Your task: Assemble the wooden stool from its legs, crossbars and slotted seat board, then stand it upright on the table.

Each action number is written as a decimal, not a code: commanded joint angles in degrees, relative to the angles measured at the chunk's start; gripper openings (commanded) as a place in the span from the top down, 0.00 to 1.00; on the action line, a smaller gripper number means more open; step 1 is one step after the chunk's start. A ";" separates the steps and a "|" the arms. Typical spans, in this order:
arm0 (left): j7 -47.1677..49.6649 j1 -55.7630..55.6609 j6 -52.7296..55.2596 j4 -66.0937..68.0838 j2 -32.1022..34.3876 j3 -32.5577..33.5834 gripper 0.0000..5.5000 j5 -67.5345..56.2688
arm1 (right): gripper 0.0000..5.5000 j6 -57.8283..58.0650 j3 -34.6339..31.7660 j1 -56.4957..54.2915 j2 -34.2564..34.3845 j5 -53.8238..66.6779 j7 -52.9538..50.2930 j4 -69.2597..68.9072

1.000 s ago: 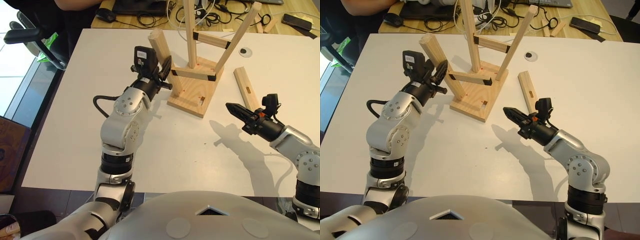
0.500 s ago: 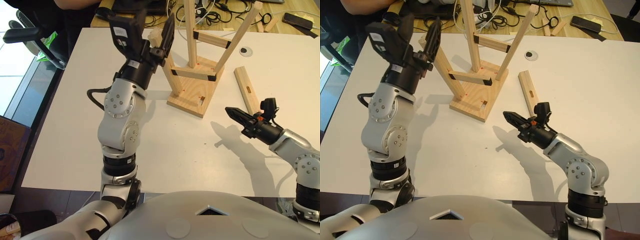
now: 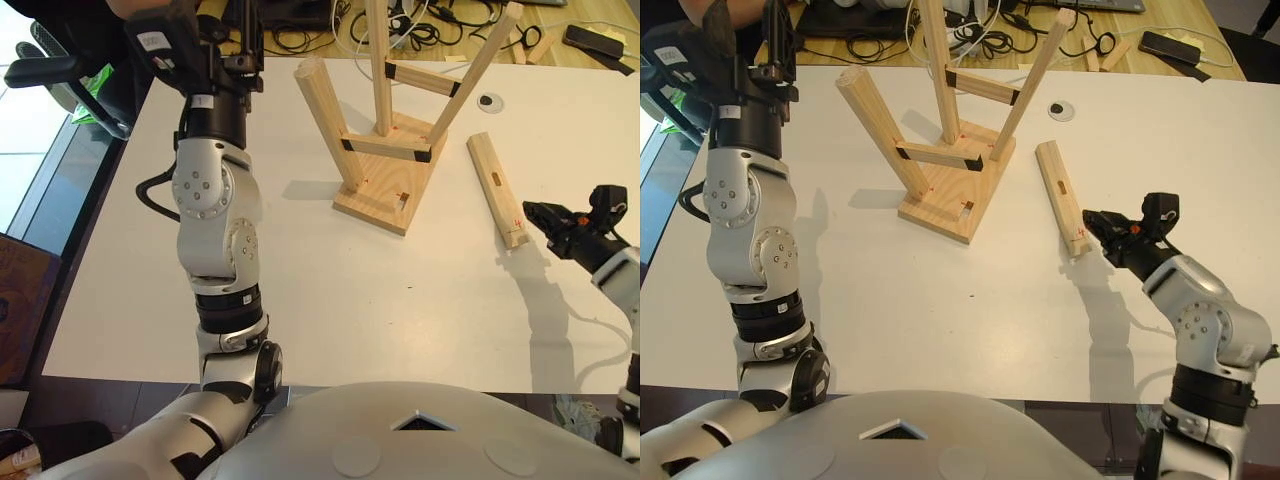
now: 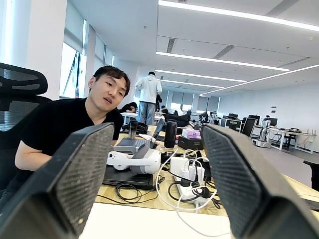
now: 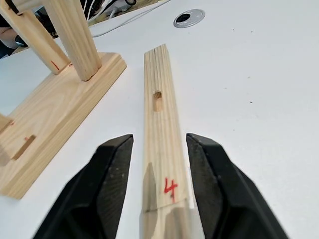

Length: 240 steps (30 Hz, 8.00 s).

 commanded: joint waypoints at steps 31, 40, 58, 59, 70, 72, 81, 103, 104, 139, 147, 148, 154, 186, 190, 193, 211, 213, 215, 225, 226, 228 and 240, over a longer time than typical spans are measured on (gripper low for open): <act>3.04 -3.12 -1.58 0.90 -1.61 0.29 0.40 1.24 | 0.36 31.01 6.39 -12.15 -0.54 -12.26 -4.76 5.09; 3.28 -4.13 -2.06 2.15 -1.17 1.25 0.40 1.12 | 0.63 31.62 5.15 -14.60 2.33 -16.25 -5.50 6.97; 0.59 -14.26 -0.46 5.52 4.04 5.13 0.40 -1.43 | 0.64 -13.08 6.37 -18.57 8.27 -32.65 -11.42 2.24; -0.12 -17.09 0.43 6.07 4.80 5.99 0.40 -3.08 | 0.64 -19.73 7.67 -19.84 6.03 -35.87 -11.23 2.16; -8.10 -19.61 29.23 -0.64 -1.07 3.61 0.40 -39.93 | 0.64 -35.46 17.06 -34.14 7.23 -29.40 4.08 -5.39; -7.69 -18.31 31.10 -2.07 -2.26 1.88 0.40 -42.38 | 0.64 -33.25 19.27 -34.92 9.14 -26.83 5.86 -7.58; -7.69 -16.67 30.08 -2.63 -2.29 -0.56 0.40 -42.88 | 0.64 -23.83 24.44 -31.16 12.06 -17.65 11.64 -14.97; -6.93 -14.25 29.76 -2.94 -0.76 -2.11 0.81 -41.34 | 0.64 -18.50 24.33 -28.97 11.87 -15.41 13.04 -17.81; -6.91 -14.23 29.71 -2.82 -0.66 -2.05 0.81 -41.27 | 0.64 -18.39 24.32 -28.92 11.82 -15.34 13.16 -17.80; -60.78 -26.46 40.16 6.34 35.75 -11.71 0.81 -38.25 | 0.23 16.82 6.88 -63.49 -2.85 29.63 33.67 9.14; -68.08 -24.61 38.22 5.20 39.33 -14.53 0.81 -33.97 | 0.33 18.57 7.69 -63.70 -3.37 29.83 32.84 10.34; -68.67 -24.74 37.88 5.25 39.41 -14.70 0.81 -33.62 | 0.36 19.03 7.96 -63.48 -3.39 29.98 32.85 10.21; -70.38 -24.54 36.84 4.94 38.95 -15.90 0.81 -31.57 | 0.56 21.31 8.48 -61.69 -2.15 32.10 31.46 7.90; -34.68 -27.37 23.92 24.93 26.88 10.69 0.48 -26.78 | 0.81 6.65 -6.05 -48.51 -5.07 30.36 13.45 4.33; -26.54 -26.77 10.74 38.50 21.23 4.54 0.48 -14.21 | 0.82 1.29 -4.91 -45.81 -3.67 25.04 10.64 3.48; -26.95 -23.11 6.26 41.48 16.53 0.05 0.48 -10.20 | 0.82 -2.01 -1.57 -40.80 -3.44 19.03 10.99 1.52; -35.69 -5.43 22.83 13.54 13.60 -7.39 0.48 -16.13 | 0.82 -4.31 -6.01 -21.12 1.09 16.36 6.17 1.14; -34.97 -4.46 24.59 10.99 13.04 -7.83 0.48 -16.88 | 0.82 -5.16 -6.56 -20.55 2.16 15.89 5.27 2.14; -34.33 -3.90 25.85 9.38 12.85 -7.99 0.48 -17.36 | 0.82 -5.72 -6.41 -19.51 2.67 15.22 5.13 2.43; -30.09 -3.70 31.02 3.22 11.59 -6.95 0.48 -20.37 | 0.82 -8.86 -3.06 -15.45 4.55 10.54 7.85 5.21; -29.42 -4.01 31.29 3.14 11.54 -6.33 0.48 -20.54 | 0.82 -9.40 -2.67 -15.45 4.54 9.86 8.40 5.91; -28.89 -5.27 31.62 3.69 11.86 -5.24 0.48 -21.02 | 0.82 -10.19 -2.33 -14.88 4.33 8.98 9.24 6.03; -25.69 -11.91 27.93 9.41 12.56 -0.46 0.48 -20.03 | 0.82 -14.26 6.35 -14.77 0.54 -0.59 18.49 8.16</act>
